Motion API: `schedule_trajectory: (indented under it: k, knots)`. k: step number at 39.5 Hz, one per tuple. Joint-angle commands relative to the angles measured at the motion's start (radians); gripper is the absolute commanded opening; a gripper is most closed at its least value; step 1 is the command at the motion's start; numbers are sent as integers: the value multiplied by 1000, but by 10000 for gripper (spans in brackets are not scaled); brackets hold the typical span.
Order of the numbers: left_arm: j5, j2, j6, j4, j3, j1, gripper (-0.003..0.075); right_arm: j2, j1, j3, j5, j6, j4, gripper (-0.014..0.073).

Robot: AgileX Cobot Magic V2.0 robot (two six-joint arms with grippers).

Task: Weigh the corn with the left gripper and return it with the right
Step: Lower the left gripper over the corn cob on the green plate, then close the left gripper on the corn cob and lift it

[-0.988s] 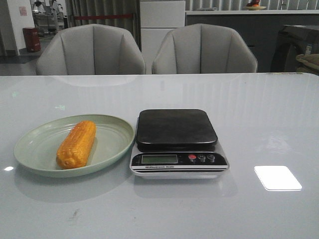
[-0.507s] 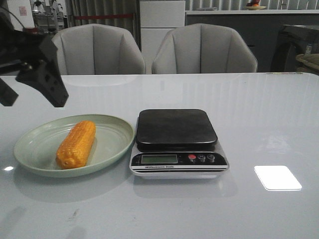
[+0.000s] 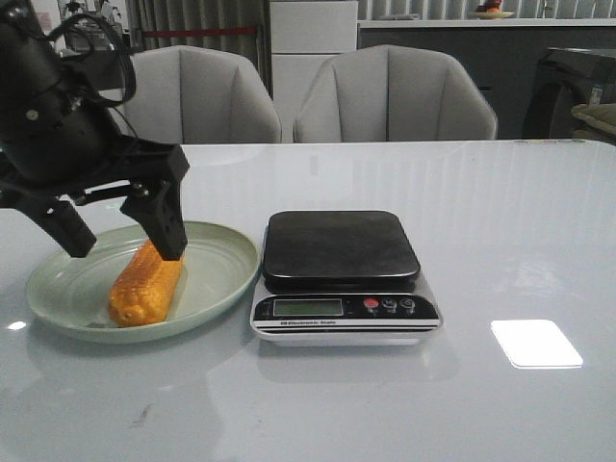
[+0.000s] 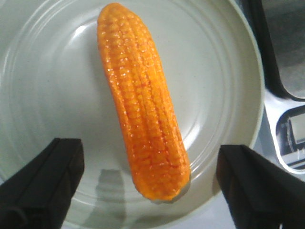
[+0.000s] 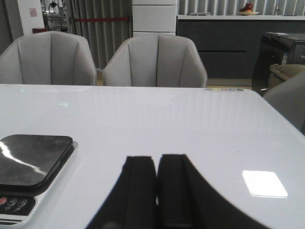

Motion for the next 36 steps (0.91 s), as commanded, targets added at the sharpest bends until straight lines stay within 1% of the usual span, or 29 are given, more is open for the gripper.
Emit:
schedule_trajectory:
  k: [1, 6, 9, 12, 19, 21, 23, 25, 31, 36]
  knots:
    - [-9, 5, -13, -15, -52, -6, 608, -20, -7, 11, -82, 0, -11, 152]
    - [47, 72, -15, -15, -94, -6, 608, -20, -7, 11, -82, 0, -11, 152]
    - [72, 109, -15, -26, -113, -6, 592, -20, -7, 11, -82, 0, -11, 152]
    - [88, 131, -15, -42, -126, -6, 534, -20, -7, 11, -82, 0, -11, 152]
    - [111, 144, -15, -55, -174, -21, 298, -20, -7, 11, -82, 0, -11, 152]
    - [121, 144, -15, -55, -202, -30, 248, -20, -7, 11, -82, 0, -11, 152]
    - [127, 144, -15, -55, -233, -46, 214, -20, -7, 11, -82, 0, -11, 152]
    - [131, 144, -13, -55, -268, -60, 195, -20, -7, 11, -82, 0, -11, 152]
    - [131, 146, -13, -69, -363, -105, 193, -20, -7, 11, -82, 0, -11, 152]
    - [106, 146, -13, -110, -390, -137, 193, -20, -7, 11, -82, 0, -11, 152]
